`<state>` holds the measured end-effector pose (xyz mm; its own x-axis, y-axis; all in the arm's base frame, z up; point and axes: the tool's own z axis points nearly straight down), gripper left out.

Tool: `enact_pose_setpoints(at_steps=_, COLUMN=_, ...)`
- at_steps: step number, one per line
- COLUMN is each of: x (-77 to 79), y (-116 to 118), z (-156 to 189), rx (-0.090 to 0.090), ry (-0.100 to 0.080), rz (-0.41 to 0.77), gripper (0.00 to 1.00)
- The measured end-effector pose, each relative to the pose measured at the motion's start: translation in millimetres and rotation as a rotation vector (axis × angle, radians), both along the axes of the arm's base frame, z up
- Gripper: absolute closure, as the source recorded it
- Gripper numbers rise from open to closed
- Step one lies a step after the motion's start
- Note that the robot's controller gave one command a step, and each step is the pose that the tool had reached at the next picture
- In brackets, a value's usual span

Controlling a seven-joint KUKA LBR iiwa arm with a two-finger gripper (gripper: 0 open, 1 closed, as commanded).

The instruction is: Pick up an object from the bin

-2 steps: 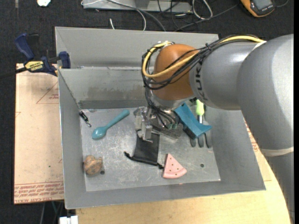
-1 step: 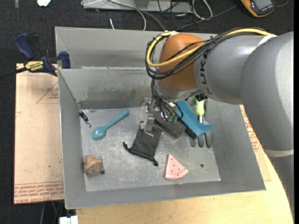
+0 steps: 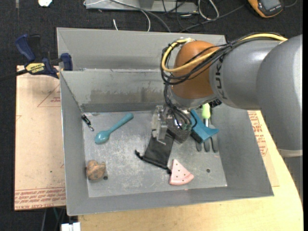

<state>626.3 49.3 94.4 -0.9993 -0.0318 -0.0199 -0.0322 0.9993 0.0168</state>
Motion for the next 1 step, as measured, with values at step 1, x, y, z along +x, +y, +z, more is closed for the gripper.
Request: enact_pose_setpoints(at_steps=1, x=-0.4, y=-32.4, z=-8.2, rx=-0.003, ry=-0.008, rz=0.198, gripper=1.00)
